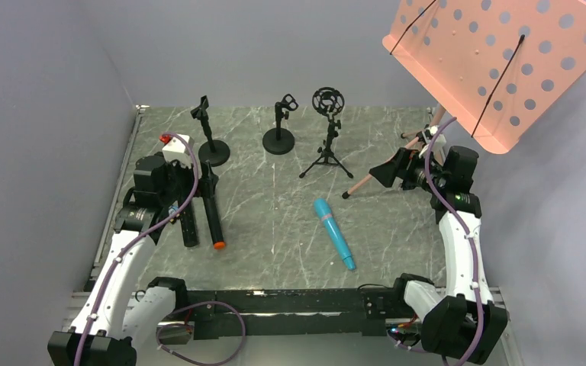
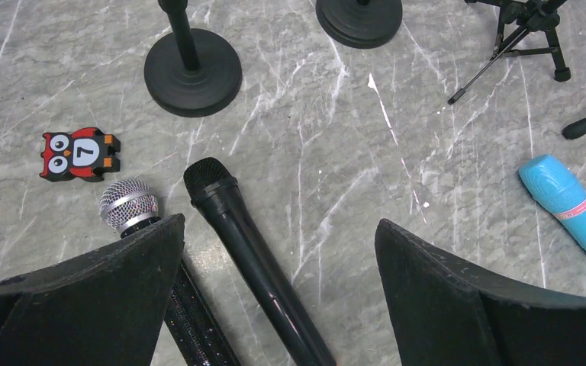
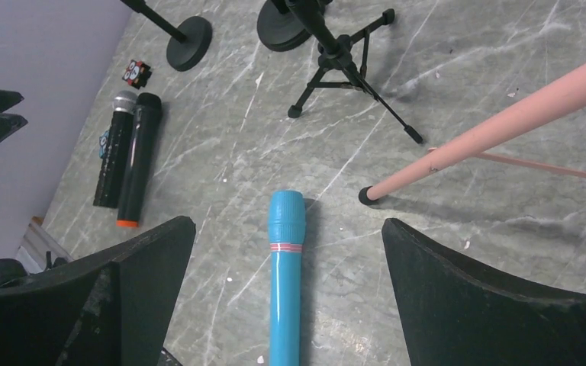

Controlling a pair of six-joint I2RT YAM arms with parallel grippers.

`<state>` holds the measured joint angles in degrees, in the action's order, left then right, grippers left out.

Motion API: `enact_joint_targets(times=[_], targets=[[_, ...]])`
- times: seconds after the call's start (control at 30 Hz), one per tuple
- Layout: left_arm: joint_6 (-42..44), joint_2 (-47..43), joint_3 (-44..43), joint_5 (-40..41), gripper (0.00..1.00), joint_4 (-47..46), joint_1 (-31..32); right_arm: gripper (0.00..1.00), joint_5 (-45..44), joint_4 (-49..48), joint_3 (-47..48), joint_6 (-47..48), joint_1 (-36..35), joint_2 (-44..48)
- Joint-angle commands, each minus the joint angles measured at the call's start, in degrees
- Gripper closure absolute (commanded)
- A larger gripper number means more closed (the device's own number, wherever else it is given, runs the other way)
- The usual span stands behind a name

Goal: Attach the microphones to the stand

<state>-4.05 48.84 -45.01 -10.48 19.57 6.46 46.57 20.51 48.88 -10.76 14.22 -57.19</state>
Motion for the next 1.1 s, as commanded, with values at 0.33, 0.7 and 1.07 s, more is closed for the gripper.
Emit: enact_joint_targets(times=[0.33, 0.7, 1.07], targets=[[-1.92, -0.41, -1.54, -1.72, 0.01, -2.70, 0.14, 0.00, -0.25, 3.30, 0.48, 16.48, -12.88, 0.43], [-23.50, 8.18, -8.46, -19.84, 0.01, -9.35, -15.38, 0.00, 11.02, 19.61, 0.21, 51.98, -20.77, -3.06], [-14.20, 31.02, -19.95, -18.54, 0.10, -17.69, -15.47, 0.00, 8.04, 20.97, 1.21, 52.73, -20.87, -1.15]])
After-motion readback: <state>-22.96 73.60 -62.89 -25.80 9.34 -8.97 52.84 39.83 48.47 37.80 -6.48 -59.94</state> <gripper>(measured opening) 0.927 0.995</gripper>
